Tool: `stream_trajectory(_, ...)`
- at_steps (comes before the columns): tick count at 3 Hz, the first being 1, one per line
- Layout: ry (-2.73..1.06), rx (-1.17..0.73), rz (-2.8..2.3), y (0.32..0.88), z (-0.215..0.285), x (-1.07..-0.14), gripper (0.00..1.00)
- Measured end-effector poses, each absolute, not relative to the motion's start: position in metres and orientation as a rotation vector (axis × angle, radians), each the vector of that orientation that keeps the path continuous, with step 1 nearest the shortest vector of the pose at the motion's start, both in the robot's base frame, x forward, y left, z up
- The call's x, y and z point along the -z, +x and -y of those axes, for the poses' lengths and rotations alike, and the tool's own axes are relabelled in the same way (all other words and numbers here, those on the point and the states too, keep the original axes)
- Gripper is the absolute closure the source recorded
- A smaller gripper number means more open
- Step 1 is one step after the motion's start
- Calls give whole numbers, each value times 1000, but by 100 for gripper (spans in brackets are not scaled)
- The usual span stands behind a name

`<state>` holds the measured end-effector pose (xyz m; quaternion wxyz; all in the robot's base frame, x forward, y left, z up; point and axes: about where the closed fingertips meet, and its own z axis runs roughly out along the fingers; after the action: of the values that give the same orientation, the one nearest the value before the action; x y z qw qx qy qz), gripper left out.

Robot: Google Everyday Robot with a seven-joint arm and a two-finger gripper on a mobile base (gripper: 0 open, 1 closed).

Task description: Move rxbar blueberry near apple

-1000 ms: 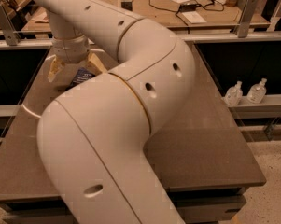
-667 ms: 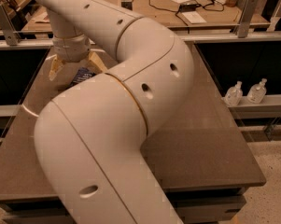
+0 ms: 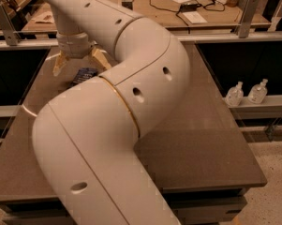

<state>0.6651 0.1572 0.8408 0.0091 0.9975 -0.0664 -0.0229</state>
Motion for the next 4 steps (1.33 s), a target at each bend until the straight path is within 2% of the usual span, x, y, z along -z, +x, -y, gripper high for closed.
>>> stream_trajectory(2, 3074, 109, 191, 669, -164, -818, 0)
stream_trajectory(3, 3071, 120, 209, 670, -165, -814, 18)
stream_trajectory(4, 3077, 128, 232, 673, -162, -814, 41)
